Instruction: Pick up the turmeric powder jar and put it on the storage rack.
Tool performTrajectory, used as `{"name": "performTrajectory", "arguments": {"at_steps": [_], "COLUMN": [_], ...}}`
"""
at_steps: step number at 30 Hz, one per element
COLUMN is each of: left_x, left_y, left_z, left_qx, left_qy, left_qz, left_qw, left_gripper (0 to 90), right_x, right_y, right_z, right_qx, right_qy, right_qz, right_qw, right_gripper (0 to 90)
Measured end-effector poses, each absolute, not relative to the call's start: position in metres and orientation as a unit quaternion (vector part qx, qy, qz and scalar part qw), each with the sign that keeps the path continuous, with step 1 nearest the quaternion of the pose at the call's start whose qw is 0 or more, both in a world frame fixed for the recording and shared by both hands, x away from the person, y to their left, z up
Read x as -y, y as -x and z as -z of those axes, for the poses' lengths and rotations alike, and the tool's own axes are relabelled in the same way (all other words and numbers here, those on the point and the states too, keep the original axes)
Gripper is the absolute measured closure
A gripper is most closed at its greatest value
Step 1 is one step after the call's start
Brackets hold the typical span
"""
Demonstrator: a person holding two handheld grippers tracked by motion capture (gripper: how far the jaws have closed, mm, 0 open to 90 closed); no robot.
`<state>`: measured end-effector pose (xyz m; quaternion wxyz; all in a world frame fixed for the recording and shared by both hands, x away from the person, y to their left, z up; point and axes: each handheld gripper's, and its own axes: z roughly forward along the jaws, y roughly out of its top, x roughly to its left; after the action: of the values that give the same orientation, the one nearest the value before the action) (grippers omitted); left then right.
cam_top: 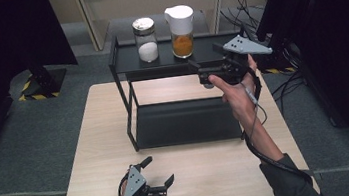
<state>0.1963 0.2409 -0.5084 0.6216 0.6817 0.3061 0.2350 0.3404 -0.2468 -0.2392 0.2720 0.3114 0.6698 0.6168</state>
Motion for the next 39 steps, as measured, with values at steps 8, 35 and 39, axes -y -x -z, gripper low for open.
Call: {"name": "performTrajectory", "arguments": {"at_steps": [8, 35, 39], "left_x": [-0.241, -0.241, -0.240], "left_y": [-0.196, -0.196, -0.196], "left_z": [0.508, 0.508, 0.509], "left_qx": [-0.306, -0.308, -0.307], "left_qy": [-0.682, -0.682, -0.682], "left_qz": [-0.235, -0.239, -0.239], "left_qw": [0.621, 0.618, 0.619], "left_gripper": [2.5, 2.5, 2.5], "right_x": [0.253, 0.266, 0.268], "right_y": [-0.327, -0.288, -0.281], "right_z": [0.254, 0.322, 0.329], "right_qx": [-0.667, -0.679, -0.683], "right_qy": [-0.300, -0.274, -0.268], "right_qz": [-0.623, -0.629, -0.628], "right_qw": [0.277, 0.259, 0.259], "right_gripper": [0.5, 0.4, 0.4]}}
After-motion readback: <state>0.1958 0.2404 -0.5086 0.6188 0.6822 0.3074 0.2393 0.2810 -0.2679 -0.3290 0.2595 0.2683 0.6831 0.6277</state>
